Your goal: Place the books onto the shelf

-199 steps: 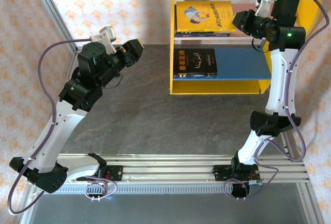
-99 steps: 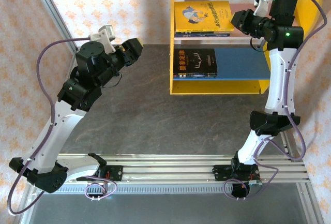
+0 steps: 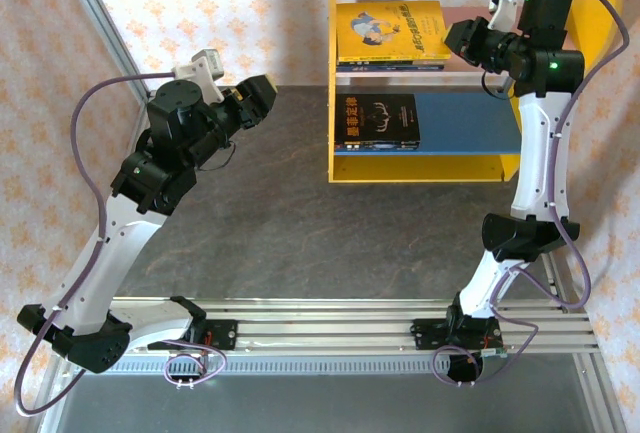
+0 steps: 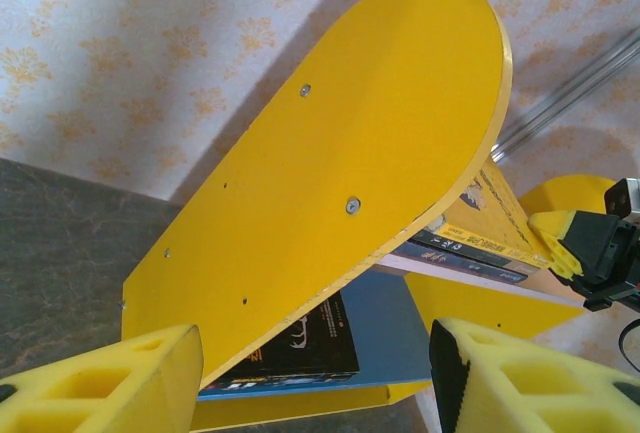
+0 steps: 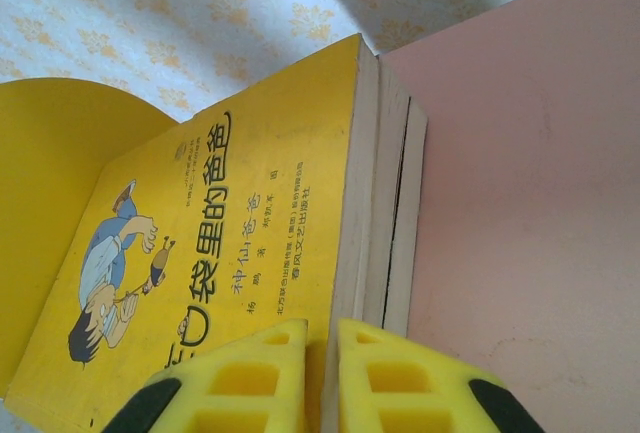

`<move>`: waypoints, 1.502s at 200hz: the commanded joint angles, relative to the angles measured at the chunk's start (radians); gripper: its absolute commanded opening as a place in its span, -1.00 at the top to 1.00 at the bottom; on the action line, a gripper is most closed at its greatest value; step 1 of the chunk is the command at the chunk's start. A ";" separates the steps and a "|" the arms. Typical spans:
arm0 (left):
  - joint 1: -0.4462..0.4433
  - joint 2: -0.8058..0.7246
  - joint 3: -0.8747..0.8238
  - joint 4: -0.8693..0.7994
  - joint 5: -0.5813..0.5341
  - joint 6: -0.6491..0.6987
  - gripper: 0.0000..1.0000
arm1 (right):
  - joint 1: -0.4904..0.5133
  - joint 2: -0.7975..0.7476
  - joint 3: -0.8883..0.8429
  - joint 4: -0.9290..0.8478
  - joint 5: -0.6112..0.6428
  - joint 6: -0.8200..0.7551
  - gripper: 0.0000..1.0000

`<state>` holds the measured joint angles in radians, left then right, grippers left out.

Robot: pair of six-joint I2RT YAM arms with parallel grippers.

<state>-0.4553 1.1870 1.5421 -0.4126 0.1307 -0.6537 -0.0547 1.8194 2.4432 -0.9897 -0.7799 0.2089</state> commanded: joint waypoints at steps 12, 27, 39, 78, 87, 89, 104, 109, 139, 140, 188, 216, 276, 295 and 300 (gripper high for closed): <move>0.010 -0.006 0.025 -0.009 -0.002 0.023 -0.20 | 0.026 -0.020 -0.030 0.073 0.007 0.028 0.77; 0.012 -0.007 0.024 -0.011 -0.001 0.025 -0.20 | 0.029 -0.037 -0.058 0.092 0.014 0.036 0.77; 0.011 -0.005 0.024 -0.014 -0.002 0.027 -0.20 | 0.032 -0.047 -0.075 0.097 0.024 0.038 0.77; 0.010 -0.004 0.021 -0.014 0.002 0.029 -0.20 | 0.040 -0.083 -0.136 0.118 0.052 0.041 0.78; 0.012 -0.003 0.021 -0.014 0.004 0.029 -0.20 | 0.041 -0.094 -0.152 0.127 0.054 0.045 0.78; 0.011 -0.003 0.020 -0.015 0.004 0.029 -0.20 | 0.040 -0.095 -0.155 0.129 0.053 0.046 0.78; 0.011 -0.005 0.021 -0.017 0.006 0.031 -0.20 | 0.043 -0.108 -0.173 0.141 0.056 0.050 0.78; 0.012 -0.005 0.021 -0.016 0.005 0.031 -0.20 | 0.044 -0.113 -0.177 0.143 0.056 0.051 0.78; 0.011 -0.009 0.018 -0.018 0.005 0.031 -0.20 | 0.045 -0.134 -0.202 0.156 0.059 0.056 0.79; 0.011 -0.009 0.018 -0.018 0.004 0.030 -0.20 | 0.046 -0.135 -0.203 0.156 0.058 0.055 0.79; 0.011 -0.012 0.013 -0.016 0.006 0.028 -0.20 | 0.046 -0.147 -0.220 0.160 0.047 0.051 0.77; 0.012 -0.016 0.013 -0.017 0.004 0.029 -0.20 | 0.046 -0.137 -0.199 0.143 0.074 0.033 0.47; 0.011 -0.030 0.028 -0.043 -0.011 0.069 -0.23 | 0.044 -0.062 -0.019 0.035 0.167 -0.015 0.15; 0.010 -0.030 0.043 -0.068 -0.018 0.095 -0.24 | 0.039 -0.084 -0.013 0.025 0.200 -0.026 0.08; 0.011 -0.029 0.048 -0.076 -0.021 0.101 -0.25 | 0.039 -0.093 -0.017 0.021 0.207 -0.029 0.08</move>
<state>-0.4553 1.1824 1.5448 -0.4458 0.1265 -0.6071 -0.0120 1.7584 2.3951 -0.9314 -0.6418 0.2115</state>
